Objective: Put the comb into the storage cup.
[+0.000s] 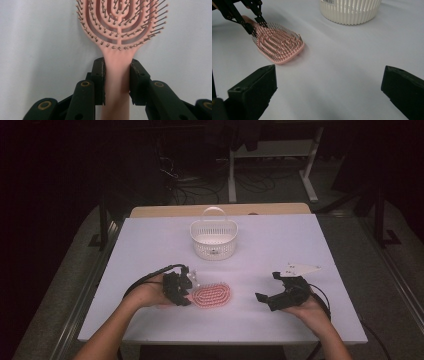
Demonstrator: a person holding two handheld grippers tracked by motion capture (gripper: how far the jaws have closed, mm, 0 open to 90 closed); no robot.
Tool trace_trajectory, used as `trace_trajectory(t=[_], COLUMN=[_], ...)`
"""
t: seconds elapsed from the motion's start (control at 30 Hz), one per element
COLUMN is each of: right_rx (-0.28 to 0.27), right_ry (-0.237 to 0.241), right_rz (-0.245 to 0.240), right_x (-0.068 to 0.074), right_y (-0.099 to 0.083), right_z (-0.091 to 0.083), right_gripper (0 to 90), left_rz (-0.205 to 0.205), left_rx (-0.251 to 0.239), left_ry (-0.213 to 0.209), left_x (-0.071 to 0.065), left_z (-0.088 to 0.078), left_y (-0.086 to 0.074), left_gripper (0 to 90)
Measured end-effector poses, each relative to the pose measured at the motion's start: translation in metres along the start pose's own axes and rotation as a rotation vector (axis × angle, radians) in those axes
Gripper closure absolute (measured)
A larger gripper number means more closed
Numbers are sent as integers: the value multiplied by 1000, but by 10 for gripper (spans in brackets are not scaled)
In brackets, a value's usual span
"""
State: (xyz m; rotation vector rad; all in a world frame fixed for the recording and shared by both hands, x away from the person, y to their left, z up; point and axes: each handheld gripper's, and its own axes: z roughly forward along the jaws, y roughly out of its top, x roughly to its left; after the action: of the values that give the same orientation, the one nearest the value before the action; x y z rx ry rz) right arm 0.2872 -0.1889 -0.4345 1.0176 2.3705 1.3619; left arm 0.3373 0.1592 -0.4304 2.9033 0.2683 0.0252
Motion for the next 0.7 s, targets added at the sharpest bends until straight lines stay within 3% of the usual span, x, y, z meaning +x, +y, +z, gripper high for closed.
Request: trace_trajectory(t=[0.5, 0.7], right_rx=[0, -6], right_ry=[1, -1], right_rz=[-1, 5], right_x=[0, 0], right_y=[0, 0], right_z=[0, -1], right_gripper=[0, 0], left_rz=[-1, -19], left_rx=[16, -6], left_ry=[16, -6], left_x=[-2, 1], left_z=[0, -1], left_y=[2, 0], left_gripper=[704, 705])
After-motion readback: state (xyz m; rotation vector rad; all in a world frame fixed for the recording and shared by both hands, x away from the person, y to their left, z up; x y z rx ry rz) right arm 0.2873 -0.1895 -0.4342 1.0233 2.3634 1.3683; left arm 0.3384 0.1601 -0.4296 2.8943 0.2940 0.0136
